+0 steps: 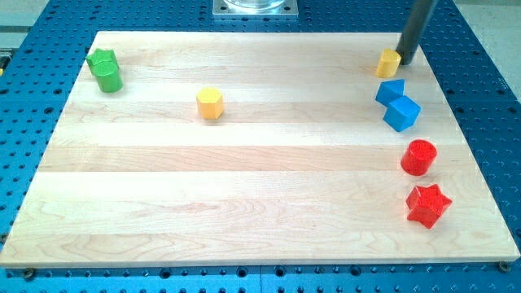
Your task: Move the yellow heart slightly to the right
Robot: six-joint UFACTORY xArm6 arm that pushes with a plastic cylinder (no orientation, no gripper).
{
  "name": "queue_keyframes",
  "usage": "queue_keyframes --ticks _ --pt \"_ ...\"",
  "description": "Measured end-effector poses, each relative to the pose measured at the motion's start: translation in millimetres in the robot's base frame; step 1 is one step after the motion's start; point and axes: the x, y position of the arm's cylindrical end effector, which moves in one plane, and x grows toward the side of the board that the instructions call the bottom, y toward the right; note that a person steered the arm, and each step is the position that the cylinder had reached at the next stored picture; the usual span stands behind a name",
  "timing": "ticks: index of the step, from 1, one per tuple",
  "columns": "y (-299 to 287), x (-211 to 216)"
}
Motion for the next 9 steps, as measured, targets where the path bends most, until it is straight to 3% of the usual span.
queue_keyframes --ticks 1,2,3,4,5,6,7,9 --pt "-7.5 -4.2" --pt "-25.1 21.6" --pt "-51.5 -29.4" --pt "-207.2 17.2" --pt "-179.9 48.4" --pt "-146.3 18.9" --pt "-86.7 25.0" --pt "-62.5 34.9"
